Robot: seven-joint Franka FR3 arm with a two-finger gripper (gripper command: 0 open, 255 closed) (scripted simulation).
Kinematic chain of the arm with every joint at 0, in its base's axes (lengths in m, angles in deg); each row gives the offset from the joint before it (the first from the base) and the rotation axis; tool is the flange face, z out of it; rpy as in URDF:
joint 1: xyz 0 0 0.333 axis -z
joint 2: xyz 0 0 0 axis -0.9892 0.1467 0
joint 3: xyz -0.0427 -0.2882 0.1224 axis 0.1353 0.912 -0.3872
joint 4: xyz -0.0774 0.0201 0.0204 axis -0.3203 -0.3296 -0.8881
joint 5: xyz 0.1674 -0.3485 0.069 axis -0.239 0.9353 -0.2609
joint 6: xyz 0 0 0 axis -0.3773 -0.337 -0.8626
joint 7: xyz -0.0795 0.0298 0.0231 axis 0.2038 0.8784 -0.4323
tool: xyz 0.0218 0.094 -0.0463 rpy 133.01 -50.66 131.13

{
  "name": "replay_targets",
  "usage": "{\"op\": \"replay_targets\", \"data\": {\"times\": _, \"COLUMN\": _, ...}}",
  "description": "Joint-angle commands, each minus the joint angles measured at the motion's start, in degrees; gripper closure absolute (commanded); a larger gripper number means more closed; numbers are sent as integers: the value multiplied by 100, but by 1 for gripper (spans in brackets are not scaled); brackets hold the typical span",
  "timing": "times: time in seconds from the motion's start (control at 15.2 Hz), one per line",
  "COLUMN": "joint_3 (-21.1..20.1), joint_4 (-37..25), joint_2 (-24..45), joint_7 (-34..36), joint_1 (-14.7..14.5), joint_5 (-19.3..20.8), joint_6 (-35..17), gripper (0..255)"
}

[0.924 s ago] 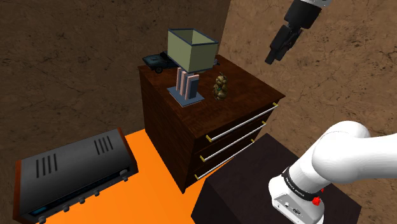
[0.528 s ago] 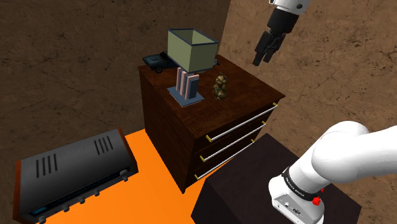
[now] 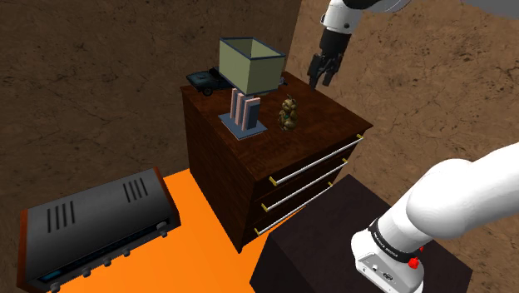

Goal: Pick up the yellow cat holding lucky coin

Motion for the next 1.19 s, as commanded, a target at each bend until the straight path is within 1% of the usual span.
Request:
{"op": "replay_targets", "data": {"times": 0.0, "joint_3": 29, "joint_4": -187, "joint_2": 453, "joint_7": -31, "joint_1": 24, "joint_5": 52, "joint_6": -142, "gripper": 0}}
{"op": "replay_targets", "data": {"times": 0.4, "joint_3": 131, "joint_4": -960, "joint_2": 1825, "joint_7": -133, "joint_1": 108, "joint_5": 192, "joint_6": -381, "gripper": 0}}
{"op": "replay_targets", "data": {"times": 0.73, "joint_3": 204, "joint_4": -1744, "joint_2": 2933, "joint_7": -203, "joint_1": 182, "joint_5": 279, "joint_6": -426, "gripper": 0}}
{"op": "replay_targets", "data": {"times": 1.12, "joint_3": 203, "joint_4": -1441, "joint_2": 3063, "joint_7": -202, "joint_1": 185, "joint_5": 270, "joint_6": -858, "gripper": 0}}
